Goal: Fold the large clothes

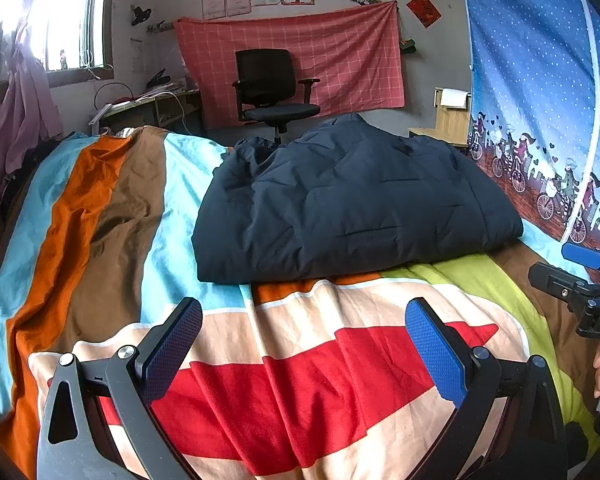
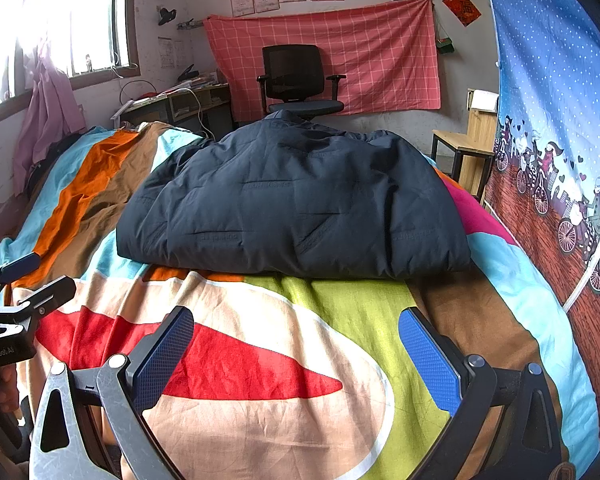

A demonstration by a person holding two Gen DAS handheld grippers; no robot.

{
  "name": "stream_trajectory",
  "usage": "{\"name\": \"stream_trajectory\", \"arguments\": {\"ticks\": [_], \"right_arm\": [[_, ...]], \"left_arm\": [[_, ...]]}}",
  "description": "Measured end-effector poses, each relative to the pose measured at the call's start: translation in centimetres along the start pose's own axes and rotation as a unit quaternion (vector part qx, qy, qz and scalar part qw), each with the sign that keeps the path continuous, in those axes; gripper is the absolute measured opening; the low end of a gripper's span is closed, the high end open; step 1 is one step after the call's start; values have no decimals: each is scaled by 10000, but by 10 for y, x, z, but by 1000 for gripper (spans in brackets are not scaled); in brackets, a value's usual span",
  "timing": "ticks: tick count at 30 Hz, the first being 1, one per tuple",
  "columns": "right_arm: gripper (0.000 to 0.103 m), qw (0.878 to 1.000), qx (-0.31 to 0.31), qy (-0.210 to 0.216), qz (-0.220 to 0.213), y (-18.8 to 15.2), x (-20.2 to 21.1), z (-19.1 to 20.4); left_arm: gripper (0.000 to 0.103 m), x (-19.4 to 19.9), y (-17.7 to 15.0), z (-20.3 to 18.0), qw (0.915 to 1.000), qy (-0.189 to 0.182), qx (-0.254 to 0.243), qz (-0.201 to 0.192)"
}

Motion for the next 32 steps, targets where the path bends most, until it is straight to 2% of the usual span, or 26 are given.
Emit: {"name": "stream_trajectory", "arguments": {"ticks": [32], "right_arm": [[103, 10000, -13, 2, 1, -1, 0, 0]], "left_arm": [[100, 4, 0, -1, 10000, 29, 62, -18]]}}
Point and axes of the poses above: each gripper's, at about its wrist camera, not at the fingertips, and x roughly against the way its jaws point, z to its left, y to its top, the point moved 2 cm from there along -x, roughly the way its jaws point, and after that the axes turned 10 degrees about x, right-handed, at the moved point
